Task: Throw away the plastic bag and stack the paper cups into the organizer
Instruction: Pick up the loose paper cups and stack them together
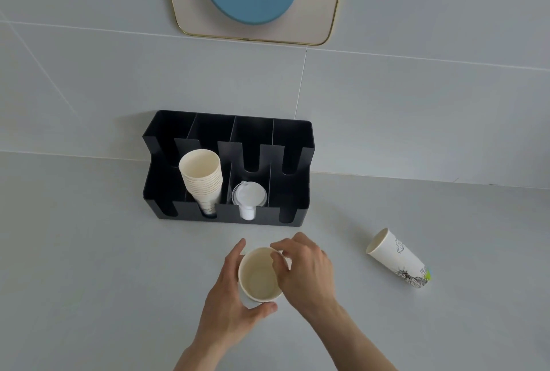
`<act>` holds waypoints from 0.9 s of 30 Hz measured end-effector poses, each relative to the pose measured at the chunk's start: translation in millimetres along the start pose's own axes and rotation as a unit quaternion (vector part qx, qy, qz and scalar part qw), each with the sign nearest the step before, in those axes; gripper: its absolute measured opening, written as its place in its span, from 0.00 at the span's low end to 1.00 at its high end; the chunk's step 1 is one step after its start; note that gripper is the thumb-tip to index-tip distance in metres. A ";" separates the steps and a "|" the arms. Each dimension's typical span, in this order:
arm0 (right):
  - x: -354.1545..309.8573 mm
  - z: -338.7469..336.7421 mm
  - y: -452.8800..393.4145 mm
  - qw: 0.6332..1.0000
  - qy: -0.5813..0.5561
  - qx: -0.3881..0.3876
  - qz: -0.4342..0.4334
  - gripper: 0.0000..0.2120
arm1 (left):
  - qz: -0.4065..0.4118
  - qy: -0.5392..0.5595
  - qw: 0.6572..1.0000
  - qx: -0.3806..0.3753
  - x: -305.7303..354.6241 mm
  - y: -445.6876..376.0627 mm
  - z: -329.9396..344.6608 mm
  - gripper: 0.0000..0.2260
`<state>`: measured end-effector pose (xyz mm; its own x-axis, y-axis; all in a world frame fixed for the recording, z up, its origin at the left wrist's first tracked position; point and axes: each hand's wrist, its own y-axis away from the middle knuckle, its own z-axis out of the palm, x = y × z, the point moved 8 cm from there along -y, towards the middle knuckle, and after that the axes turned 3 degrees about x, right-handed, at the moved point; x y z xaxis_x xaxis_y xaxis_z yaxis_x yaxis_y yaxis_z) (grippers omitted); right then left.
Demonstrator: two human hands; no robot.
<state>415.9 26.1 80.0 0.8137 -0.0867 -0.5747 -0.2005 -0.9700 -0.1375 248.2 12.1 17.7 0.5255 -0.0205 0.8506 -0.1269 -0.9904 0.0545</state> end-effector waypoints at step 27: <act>207.0 -60.8 -22.6 0.975 0.152 0.049 0.157 0.36 | 0.039 0.005 0.999 0.011 23.0 -19.7 35.6 0.43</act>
<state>622.1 16.2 13.1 0.8248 -0.4533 -0.3379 -0.5047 -0.8597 -0.0785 292.8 26.3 17.5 0.5063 -0.0974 0.8568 -0.1486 -0.9886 -0.0246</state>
